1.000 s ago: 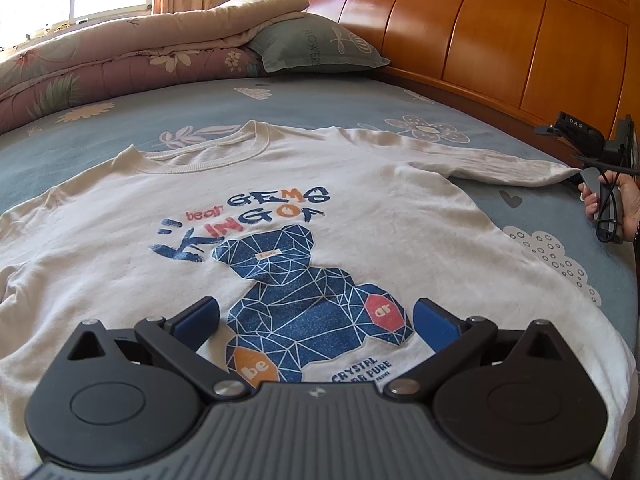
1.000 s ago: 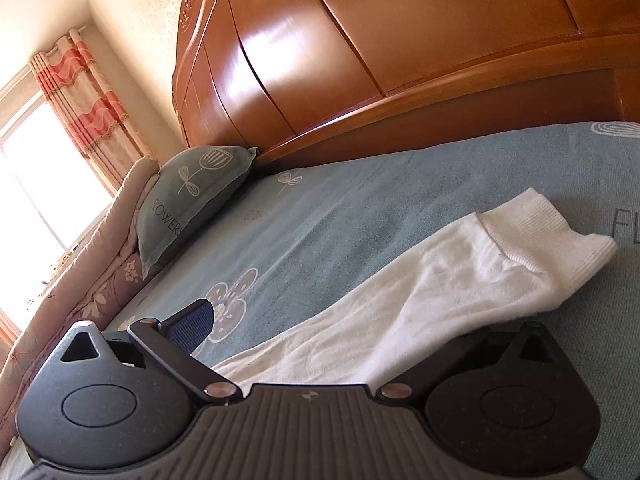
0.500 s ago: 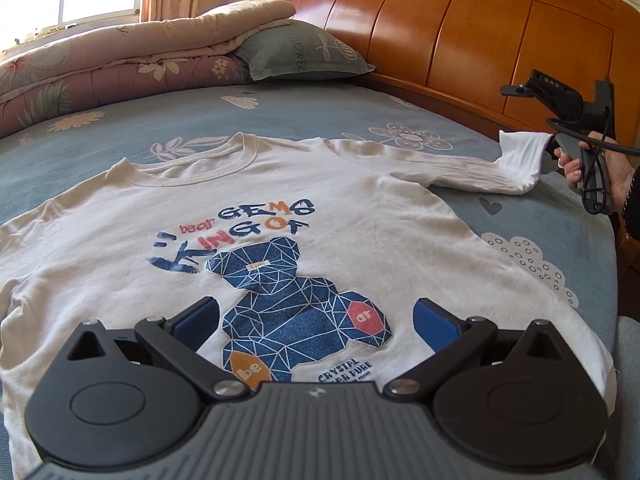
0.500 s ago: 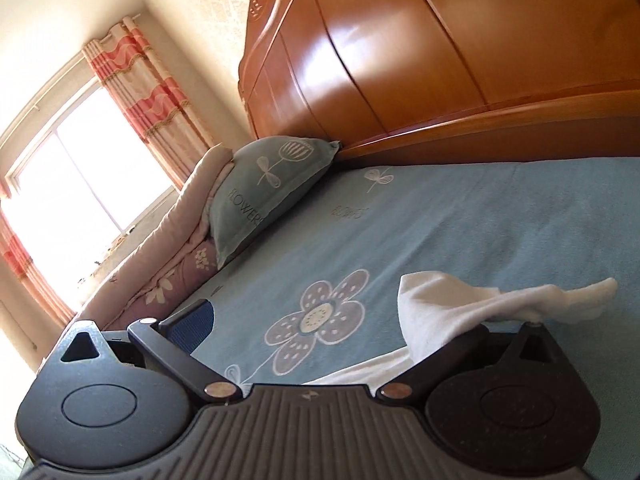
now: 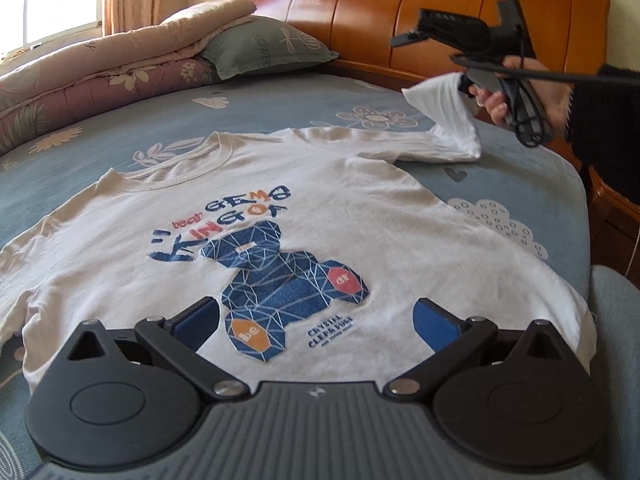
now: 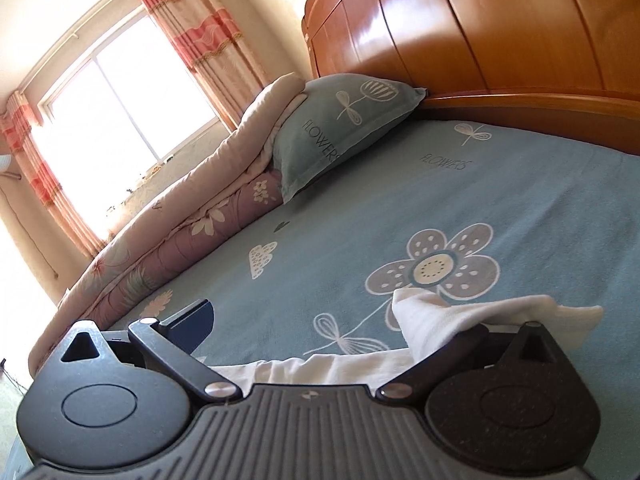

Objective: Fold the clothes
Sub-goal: 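Grasp the sleeve cuff with the right gripper and lift it, then carry the held cuff across the sweatshirt body toward the collar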

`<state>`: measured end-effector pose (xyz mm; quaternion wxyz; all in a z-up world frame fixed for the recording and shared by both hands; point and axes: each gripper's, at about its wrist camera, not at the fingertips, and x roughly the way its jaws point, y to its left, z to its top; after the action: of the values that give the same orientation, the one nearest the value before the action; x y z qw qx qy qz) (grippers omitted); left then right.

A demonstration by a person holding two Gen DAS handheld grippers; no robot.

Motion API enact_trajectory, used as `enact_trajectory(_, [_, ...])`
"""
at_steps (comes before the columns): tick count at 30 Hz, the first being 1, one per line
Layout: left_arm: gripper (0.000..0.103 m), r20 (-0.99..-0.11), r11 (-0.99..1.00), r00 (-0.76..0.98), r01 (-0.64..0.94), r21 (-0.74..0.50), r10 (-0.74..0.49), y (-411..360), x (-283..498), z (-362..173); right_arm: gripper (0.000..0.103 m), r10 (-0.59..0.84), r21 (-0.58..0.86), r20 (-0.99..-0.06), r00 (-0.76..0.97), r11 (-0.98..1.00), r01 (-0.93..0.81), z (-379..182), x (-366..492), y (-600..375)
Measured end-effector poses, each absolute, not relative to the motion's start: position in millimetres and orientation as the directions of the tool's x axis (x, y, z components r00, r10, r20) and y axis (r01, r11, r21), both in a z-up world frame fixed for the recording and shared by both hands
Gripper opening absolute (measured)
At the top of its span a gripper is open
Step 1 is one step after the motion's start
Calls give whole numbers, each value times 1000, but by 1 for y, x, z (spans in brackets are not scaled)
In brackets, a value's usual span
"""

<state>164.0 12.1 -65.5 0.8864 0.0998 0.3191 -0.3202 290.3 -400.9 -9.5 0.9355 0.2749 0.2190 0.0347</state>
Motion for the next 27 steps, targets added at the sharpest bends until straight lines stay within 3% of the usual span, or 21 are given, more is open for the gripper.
enact_trajectory(27, [102,-637,758,580,653,-10,-508,52,138,-61,103,467,454,-483,741,857,-244,14,356,-230])
